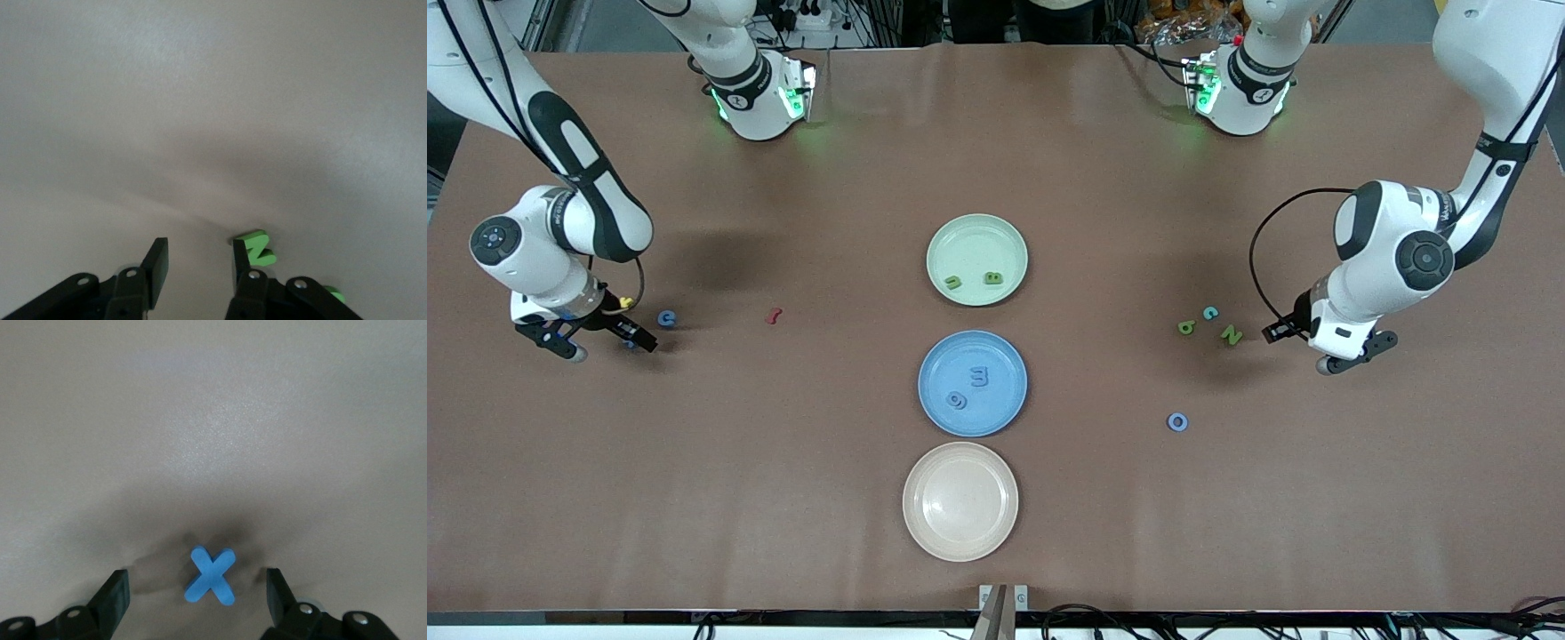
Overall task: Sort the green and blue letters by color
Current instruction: 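Grasp the blue X with the right gripper while the left gripper grasps green N, then place the X and N on blue and green plates with both grippers, then grasp the blue G with the right gripper while the left gripper grasps green q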
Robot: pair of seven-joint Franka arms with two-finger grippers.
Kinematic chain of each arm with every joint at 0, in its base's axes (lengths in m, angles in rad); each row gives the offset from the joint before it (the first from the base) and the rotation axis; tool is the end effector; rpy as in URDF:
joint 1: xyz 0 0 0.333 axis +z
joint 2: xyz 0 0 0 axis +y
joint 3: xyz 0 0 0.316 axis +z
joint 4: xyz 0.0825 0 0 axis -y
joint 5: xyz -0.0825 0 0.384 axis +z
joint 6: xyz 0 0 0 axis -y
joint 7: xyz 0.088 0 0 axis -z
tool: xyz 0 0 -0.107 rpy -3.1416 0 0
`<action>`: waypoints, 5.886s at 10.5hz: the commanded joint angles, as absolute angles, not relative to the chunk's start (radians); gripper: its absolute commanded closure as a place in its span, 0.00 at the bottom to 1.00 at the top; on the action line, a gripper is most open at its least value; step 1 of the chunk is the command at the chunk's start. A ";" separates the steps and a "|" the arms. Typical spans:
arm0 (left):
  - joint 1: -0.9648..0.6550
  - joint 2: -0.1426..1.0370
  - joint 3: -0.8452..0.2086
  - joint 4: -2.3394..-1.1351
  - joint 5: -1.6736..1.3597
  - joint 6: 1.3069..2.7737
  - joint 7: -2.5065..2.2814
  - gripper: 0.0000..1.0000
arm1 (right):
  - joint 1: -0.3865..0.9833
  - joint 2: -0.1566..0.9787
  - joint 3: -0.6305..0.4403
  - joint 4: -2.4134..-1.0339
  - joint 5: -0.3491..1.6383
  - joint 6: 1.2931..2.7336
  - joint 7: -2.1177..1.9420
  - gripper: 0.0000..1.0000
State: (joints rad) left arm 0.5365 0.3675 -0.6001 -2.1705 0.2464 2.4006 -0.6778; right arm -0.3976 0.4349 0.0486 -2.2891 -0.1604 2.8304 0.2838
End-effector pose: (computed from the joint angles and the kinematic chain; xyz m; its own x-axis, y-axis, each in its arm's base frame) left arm 0.5546 -0.0340 0.2456 0.8977 0.4346 -0.0723 0.4361 -0.8999 0.0056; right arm 0.5082 -0.1753 0.1704 0.8778 -0.4655 0.1131 -0.4698 -0.8827 0.0135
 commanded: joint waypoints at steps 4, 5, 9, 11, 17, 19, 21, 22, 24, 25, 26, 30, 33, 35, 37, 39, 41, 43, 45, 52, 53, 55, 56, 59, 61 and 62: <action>0.499 0.425 -0.612 -2.174 0.242 2.463 -0.914 0.53 | -0.423 0.439 0.060 -2.290 -0.178 2.844 0.275 0.93; 0.494 0.433 -0.611 -2.174 0.245 2.470 -0.914 0.50 | -0.423 0.437 0.060 -2.289 -0.178 2.841 0.275 0.99; 0.494 0.479 -0.606 -2.180 0.247 2.514 -0.917 0.45 | -0.275 0.361 0.069 -2.148 -0.169 2.609 0.284 1.00; 0.495 0.489 -0.604 -2.184 0.256 2.517 -0.917 0.44 | -0.154 0.362 0.080 -2.030 -0.166 2.446 0.340 1.00; 0.497 0.535 -0.603 -2.187 0.385 2.520 -1.020 0.44 | 0.237 0.449 0.118 -1.824 -0.164 2.436 0.532 1.00; 0.497 0.543 -0.603 -2.189 0.426 2.528 -1.058 0.44 | 0.380 0.561 0.114 -1.716 -0.179 2.439 0.659 1.00; 0.495 0.543 -0.603 -2.186 0.426 2.530 -1.058 0.54 | 0.474 0.676 0.107 -1.587 -0.181 2.439 0.733 1.00; 0.495 0.551 -0.603 -2.186 0.428 2.533 -1.058 0.54 | 0.509 0.704 0.100 -1.550 -0.181 2.439 0.750 1.00; 0.497 0.560 -0.603 -2.184 0.439 2.545 -1.058 0.85 | 0.552 0.738 0.094 -1.517 -0.181 2.442 0.753 1.00; 0.497 0.555 -0.603 -2.180 0.439 2.545 -1.060 1.00 | 0.564 0.741 0.094 -1.513 -0.179 2.441 0.773 0.38; 0.497 0.543 -0.607 -2.172 0.439 2.542 -1.068 1.00 | 0.580 0.732 0.094 -1.513 -0.186 2.436 0.841 0.00; 0.488 0.505 -0.716 -2.117 0.439 2.537 -1.077 1.00 | 0.470 0.669 0.094 -1.535 -0.187 2.332 0.871 0.00; 0.438 0.505 -0.814 -2.089 0.426 2.533 -1.107 1.00 | 0.301 0.594 0.097 -1.658 -0.317 2.287 0.841 0.00; 0.312 0.506 -0.825 -2.074 0.439 2.533 -1.179 1.00 | 0.174 0.560 0.106 -1.736 -0.357 2.307 0.694 0.00; 0.183 0.521 -0.824 -2.037 0.439 2.534 -1.236 1.00 | 0.057 0.494 0.110 -1.816 -0.353 2.325 0.515 0.00; 0.021 0.547 -0.798 -1.985 0.436 2.534 -1.357 1.00 | -0.068 0.431 0.114 -1.909 -0.351 2.333 0.322 0.00; -0.165 0.555 -0.706 -1.953 0.437 2.534 -1.454 1.00 | -0.170 0.372 0.117 -2.000 -0.351 2.364 0.195 0.00; -0.379 0.567 -0.565 -1.919 0.437 2.534 -1.511 1.00 | -0.224 0.298 0.118 -2.115 -0.350 2.416 0.135 0.00; -0.535 0.621 -0.471 -1.853 0.436 2.534 -1.616 1.00 | -0.251 0.237 0.117 -2.262 -0.322 2.511 0.135 0.00; -0.589 0.649 -0.408 -1.786 0.454 2.534 -1.657 0.00 | -0.389 0.224 0.118 -2.430 -0.322 2.712 0.028 0.00; -0.578 0.631 -0.385 -1.781 0.484 2.534 -1.632 0.00 | -0.405 0.233 0.124 -2.430 -0.322 2.726 0.014 0.00; -0.488 0.597 -0.370 -1.786 0.500 2.533 -1.487 0.00 | -0.428 0.273 0.135 -2.430 -0.322 2.767 0.014 0.00; -0.433 0.572 -0.371 -1.790 0.500 2.530 -1.406 0.00 | -0.429 0.297 0.137 -2.428 -0.322 2.796 0.014 0.00; -0.280 0.514 -0.387 -1.801 0.476 2.468 -1.139 0.00 | -0.433 0.324 0.150 -2.428 -0.321 2.807 0.020 0.00; -0.113 0.506 -0.444 -1.839 0.468 2.465 -0.940 0.00 | -0.433 0.344 0.150 -2.430 -0.321 2.838 0.021 0.00; -0.001 0.506 -0.493 -1.870 0.468 2.465 -0.837 0.00 | -0.434 0.359 0.150 -2.430 -0.321 2.864 0.020 0.00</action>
